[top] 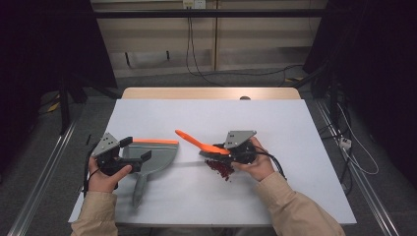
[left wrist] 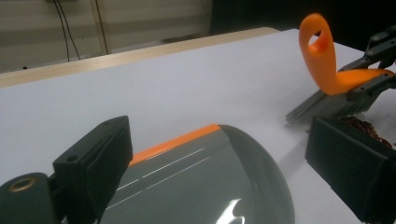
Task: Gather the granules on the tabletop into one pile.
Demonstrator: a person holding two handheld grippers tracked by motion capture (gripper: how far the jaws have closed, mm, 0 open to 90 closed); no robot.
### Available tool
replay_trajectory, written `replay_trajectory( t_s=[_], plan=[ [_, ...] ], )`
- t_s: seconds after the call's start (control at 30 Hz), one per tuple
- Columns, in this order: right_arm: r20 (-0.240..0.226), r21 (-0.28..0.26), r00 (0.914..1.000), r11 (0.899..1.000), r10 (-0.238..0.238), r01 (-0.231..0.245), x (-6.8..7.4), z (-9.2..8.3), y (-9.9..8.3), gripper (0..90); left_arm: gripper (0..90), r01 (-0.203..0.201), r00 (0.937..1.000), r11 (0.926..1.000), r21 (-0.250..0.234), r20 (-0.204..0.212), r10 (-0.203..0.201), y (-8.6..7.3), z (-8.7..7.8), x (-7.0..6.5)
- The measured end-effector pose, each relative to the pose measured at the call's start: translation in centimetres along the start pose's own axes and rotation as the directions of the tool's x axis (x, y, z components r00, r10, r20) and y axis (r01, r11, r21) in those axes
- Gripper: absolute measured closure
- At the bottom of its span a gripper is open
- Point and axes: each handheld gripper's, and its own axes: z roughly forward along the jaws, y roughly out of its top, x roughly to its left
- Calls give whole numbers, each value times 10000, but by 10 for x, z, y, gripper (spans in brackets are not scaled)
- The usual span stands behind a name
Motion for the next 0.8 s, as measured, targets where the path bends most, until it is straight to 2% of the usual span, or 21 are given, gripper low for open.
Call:
replay_trajectory(
  t_s=[0.23, 0.3, 0.5, 0.6, 0.63, 0.7, 0.8],
  plan=[
    [146, -312, 9978, 9975, 646, -641, -7, -11, 0, 711, 68, -100, 9992, 9999, 94, 385, 97, 1, 0, -6],
    [233, -362, 9967, 9964, 780, -771, -8, -16, 0, 711, 64, -182, 9986, 9994, 293, 501, 168, 1, -1, -9],
    [471, -323, 9893, 9901, 1381, -1366, -11, -31, -3, 711, 65, -320, 9968, 9983, 491, 754, 282, -1, -5, -17],
    [553, -508, 9833, 9840, 1735, -1708, -11, -38, -8, 711, 64, -443, 9959, 9969, 647, 811, 390, -2, -7, -20],
    [586, -613, 9808, 9813, 1861, -1825, -11, -41, -10, 711, 63, -373, 9961, 9971, 668, 824, 317, -3, -7, -21],
    [690, -610, 9734, 9749, 2183, -2143, -10, -46, -13, 711, 63, -394, 9965, 9957, 833, 764, 331, -4, -9, -22],
    [885, -550, 9686, 9720, 2325, -2283, -9, -52, -18, 711, 59, -482, 9967, 9935, 1034, 702, 410, -8, -11, -23]
  ],
)
